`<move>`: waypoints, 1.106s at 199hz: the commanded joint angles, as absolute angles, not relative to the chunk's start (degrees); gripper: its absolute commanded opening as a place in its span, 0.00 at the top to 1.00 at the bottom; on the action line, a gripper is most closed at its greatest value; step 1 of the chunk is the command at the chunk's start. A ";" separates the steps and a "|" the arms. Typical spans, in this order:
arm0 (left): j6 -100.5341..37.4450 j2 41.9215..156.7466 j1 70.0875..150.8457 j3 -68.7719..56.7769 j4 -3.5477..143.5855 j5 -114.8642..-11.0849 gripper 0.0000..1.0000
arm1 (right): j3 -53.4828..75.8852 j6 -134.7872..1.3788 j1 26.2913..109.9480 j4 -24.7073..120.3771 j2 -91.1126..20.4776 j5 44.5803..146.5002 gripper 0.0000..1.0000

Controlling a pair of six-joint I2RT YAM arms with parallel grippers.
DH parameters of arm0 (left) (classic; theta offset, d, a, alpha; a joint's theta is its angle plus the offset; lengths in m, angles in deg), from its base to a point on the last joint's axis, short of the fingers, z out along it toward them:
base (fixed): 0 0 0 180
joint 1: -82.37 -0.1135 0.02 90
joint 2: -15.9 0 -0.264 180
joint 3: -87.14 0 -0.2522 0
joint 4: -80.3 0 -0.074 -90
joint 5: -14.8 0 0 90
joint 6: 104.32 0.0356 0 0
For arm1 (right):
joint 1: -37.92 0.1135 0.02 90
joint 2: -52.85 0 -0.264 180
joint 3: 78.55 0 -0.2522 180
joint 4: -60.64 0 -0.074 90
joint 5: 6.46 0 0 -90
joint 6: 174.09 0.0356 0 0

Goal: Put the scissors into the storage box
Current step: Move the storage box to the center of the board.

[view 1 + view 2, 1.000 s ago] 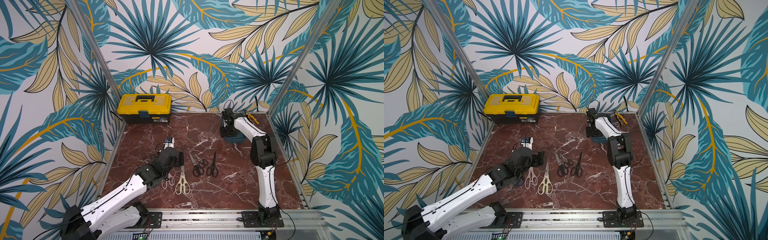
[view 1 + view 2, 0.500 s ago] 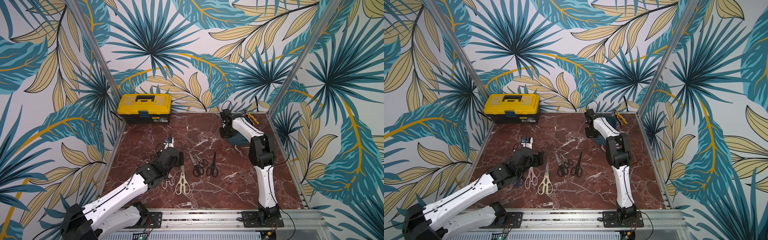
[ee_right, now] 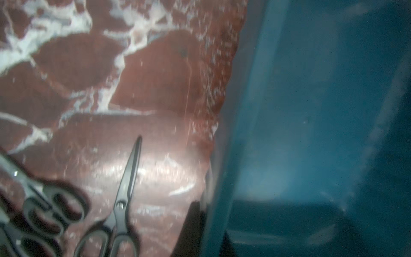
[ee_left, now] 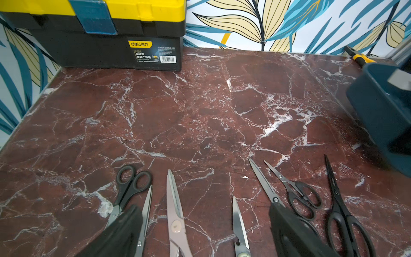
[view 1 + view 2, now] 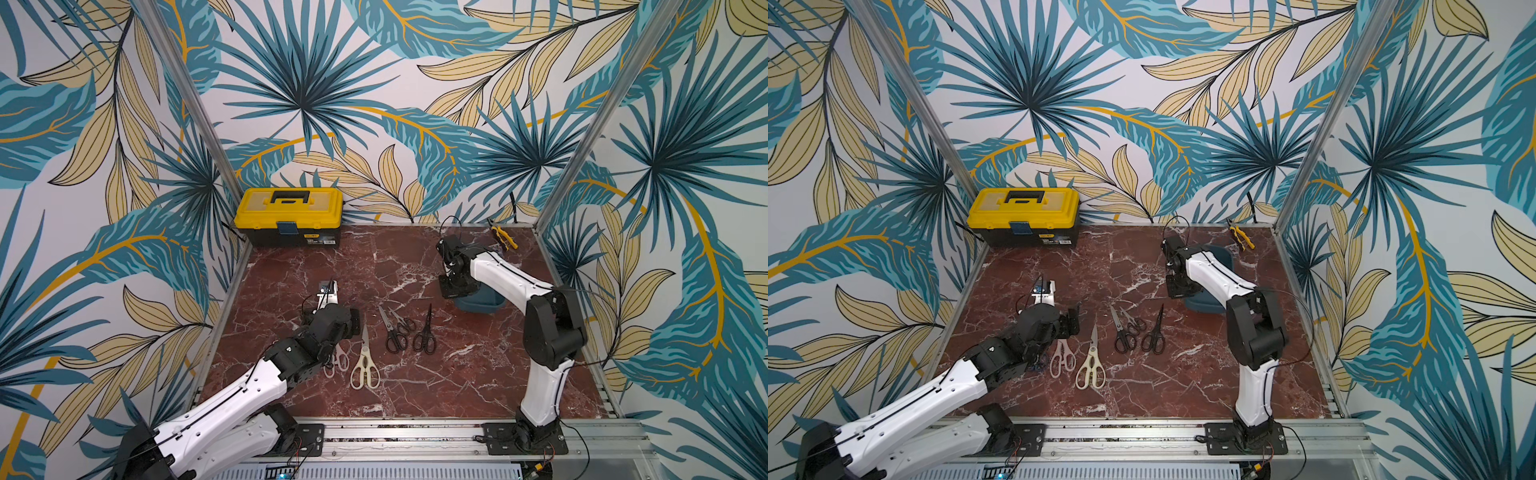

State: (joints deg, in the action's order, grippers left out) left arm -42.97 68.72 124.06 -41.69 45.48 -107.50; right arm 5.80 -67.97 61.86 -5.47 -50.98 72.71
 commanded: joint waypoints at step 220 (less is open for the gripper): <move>-41.13 71.03 124.03 -43.24 48.12 -109.92 0.03 | 26.95 -57.63 78.09 2.69 -44.21 68.78 1.00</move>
